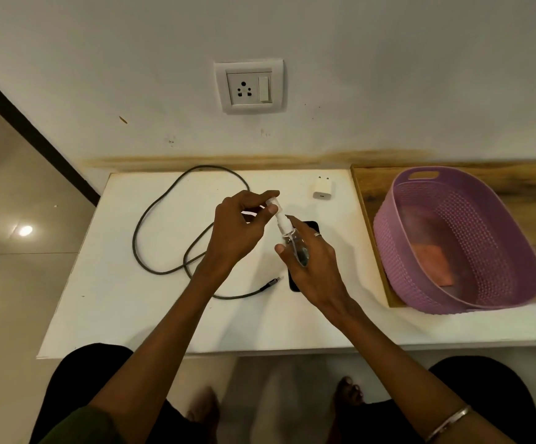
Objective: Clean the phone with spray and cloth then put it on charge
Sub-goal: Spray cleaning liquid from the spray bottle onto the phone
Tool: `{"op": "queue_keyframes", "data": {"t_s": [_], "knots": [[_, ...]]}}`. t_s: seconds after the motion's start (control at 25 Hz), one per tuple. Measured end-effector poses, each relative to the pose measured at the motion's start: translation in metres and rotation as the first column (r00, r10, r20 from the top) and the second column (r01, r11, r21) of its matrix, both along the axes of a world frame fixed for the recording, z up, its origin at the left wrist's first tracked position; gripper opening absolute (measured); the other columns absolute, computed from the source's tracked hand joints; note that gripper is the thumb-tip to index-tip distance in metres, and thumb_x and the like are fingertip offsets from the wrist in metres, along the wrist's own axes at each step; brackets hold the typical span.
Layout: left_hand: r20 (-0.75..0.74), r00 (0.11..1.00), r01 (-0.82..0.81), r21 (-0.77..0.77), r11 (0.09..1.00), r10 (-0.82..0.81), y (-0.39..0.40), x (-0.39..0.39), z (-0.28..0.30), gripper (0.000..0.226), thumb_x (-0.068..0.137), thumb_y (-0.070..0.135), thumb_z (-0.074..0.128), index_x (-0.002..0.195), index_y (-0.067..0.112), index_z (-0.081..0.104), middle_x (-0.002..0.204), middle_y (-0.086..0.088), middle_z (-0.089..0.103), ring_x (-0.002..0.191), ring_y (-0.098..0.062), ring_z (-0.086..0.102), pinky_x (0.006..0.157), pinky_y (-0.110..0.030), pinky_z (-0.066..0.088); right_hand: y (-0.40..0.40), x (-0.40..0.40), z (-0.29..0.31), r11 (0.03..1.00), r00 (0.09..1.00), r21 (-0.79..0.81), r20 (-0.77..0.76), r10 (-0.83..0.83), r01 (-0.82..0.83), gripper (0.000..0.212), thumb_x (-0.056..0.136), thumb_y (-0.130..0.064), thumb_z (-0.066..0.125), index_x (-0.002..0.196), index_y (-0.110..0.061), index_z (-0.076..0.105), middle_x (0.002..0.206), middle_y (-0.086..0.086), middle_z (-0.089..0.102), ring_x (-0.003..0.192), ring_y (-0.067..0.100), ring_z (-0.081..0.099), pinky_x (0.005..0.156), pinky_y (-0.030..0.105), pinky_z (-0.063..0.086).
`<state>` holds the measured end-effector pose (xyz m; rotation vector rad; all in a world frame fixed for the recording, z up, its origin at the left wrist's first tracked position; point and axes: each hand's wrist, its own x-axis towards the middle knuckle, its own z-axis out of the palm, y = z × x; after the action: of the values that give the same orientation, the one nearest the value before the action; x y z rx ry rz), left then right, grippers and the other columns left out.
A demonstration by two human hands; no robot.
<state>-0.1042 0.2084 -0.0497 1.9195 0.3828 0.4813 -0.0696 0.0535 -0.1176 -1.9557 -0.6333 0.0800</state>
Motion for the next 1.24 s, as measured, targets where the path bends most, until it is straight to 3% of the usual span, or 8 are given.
{"op": "queue_keyframes", "data": {"t_s": [0.2, 0.32, 0.44, 0.56, 0.84, 1.0, 1.16, 1.24], "knots": [[-0.006, 0.998, 0.058, -0.058, 0.997, -0.058, -0.006, 0.003, -0.003, 0.018, 0.089, 0.014, 0.069, 0.103, 0.025, 0.075, 0.099, 0.006, 0.074, 0.088, -0.01, 0.068, 0.079, -0.027, 0.057, 0.005, 0.002, 0.009, 0.999, 1.0, 0.043, -0.01, -0.001, 0.002, 0.054, 0.089, -0.055, 0.054, 0.138, -0.04, 0.039, 0.111, -0.024, 0.057, 0.099, -0.021, 0.053, 0.076, -0.007, 0.036], [0.017, 0.999, 0.04, -0.113, 0.993, -0.038, -0.011, 0.004, -0.003, 0.017, 0.089, 0.023, 0.07, 0.104, 0.025, 0.077, 0.098, 0.009, 0.074, 0.091, -0.006, 0.068, 0.078, -0.019, 0.055, 0.005, 0.003, 0.012, 0.998, 1.0, 0.053, 0.006, -0.016, 0.016, 0.055, 0.089, -0.056, 0.051, 0.139, -0.033, 0.043, 0.109, -0.019, 0.059, 0.096, -0.02, 0.054, 0.076, -0.006, 0.037], [0.053, 0.997, -0.036, -0.245, 0.969, 0.051, -0.011, 0.005, -0.002, 0.015, 0.084, 0.031, 0.075, 0.097, 0.024, 0.079, 0.094, 0.009, 0.077, 0.094, -0.004, 0.07, 0.078, -0.015, 0.053, 0.007, 0.003, 0.016, 0.996, 1.0, 0.085, -0.006, 0.01, -0.01, 0.052, 0.091, -0.055, 0.051, 0.137, -0.03, 0.046, 0.102, -0.014, 0.067, 0.09, -0.005, 0.061, 0.076, 0.003, 0.044], [0.043, 0.997, -0.041, -0.398, 0.917, 0.063, -0.011, 0.007, -0.005, 0.019, 0.083, 0.028, 0.077, 0.098, 0.018, 0.079, 0.094, 0.004, 0.078, 0.093, -0.013, 0.073, 0.085, -0.024, 0.056, 0.012, 0.0, 0.022, 0.99, 0.995, 0.136, -0.091, 0.04, -0.027, 0.043, 0.092, -0.052, 0.052, 0.132, -0.038, 0.048, 0.082, -0.017, 0.064, 0.079, 0.006, 0.063, 0.069, 0.013, 0.05], [0.046, 0.982, 0.182, -0.476, 0.86, -0.183, 0.0, 0.007, -0.023, 0.017, 0.097, 0.01, 0.054, 0.103, 0.006, 0.07, 0.093, -0.006, 0.069, 0.091, -0.018, 0.064, 0.088, -0.034, 0.05, 0.011, -0.002, 0.035, 0.973, 0.911, 0.229, -0.395, 0.121, -0.03, 0.014, 0.093, -0.033, 0.059, 0.106, -0.034, 0.063, 0.083, -0.002, 0.07, 0.064, 0.011, 0.067, 0.063, 0.033, 0.059], [0.141, 0.941, 0.329, -0.596, 0.733, -0.308, -0.006, 0.006, -0.016, 0.029, 0.1, 0.013, 0.045, 0.119, 0.001, 0.063, 0.1, -0.013, 0.067, 0.095, -0.022, 0.063, 0.082, -0.027, 0.052, 0.01, -0.003, 0.045, 0.942, 0.866, 0.335, -0.47, 0.171, -0.005, 0.011, 0.096, -0.025, 0.054, 0.093, -0.025, 0.065, 0.08, 0.002, 0.069, 0.061, 0.013, 0.067, 0.061, 0.031, 0.058], [0.161, 0.955, 0.295, -0.579, 0.76, -0.248, -0.01, 0.008, -0.006, 0.034, 0.093, 0.023, 0.056, 0.121, 0.007, 0.067, 0.117, -0.013, 0.07, 0.112, -0.025, 0.065, 0.091, -0.031, 0.054, 0.012, -0.004, 0.048, 0.943, 0.921, 0.328, -0.379, 0.084, 0.049, 0.011, 0.094, -0.03, 0.056, 0.103, -0.03, 0.063, 0.084, -0.002, 0.072, 0.068, 0.014, 0.069, 0.066, 0.026, 0.059], [0.163, 0.973, 0.227, -0.57, 0.79, -0.162, -0.01, 0.009, -0.003, 0.033, 0.085, 0.027, 0.065, 0.112, 0.011, 0.072, 0.114, -0.009, 0.073, 0.107, -0.021, 0.068, 0.089, -0.031, 0.055, 0.014, -0.004, 0.05, 0.955, 0.953, 0.288, -0.303, 0.022, 0.07, 0.014, 0.092, -0.038, 0.058, 0.102, -0.047, 0.06, 0.082, -0.013, 0.071, 0.072, 0.009, 0.07, 0.066, 0.016, 0.056]]}}
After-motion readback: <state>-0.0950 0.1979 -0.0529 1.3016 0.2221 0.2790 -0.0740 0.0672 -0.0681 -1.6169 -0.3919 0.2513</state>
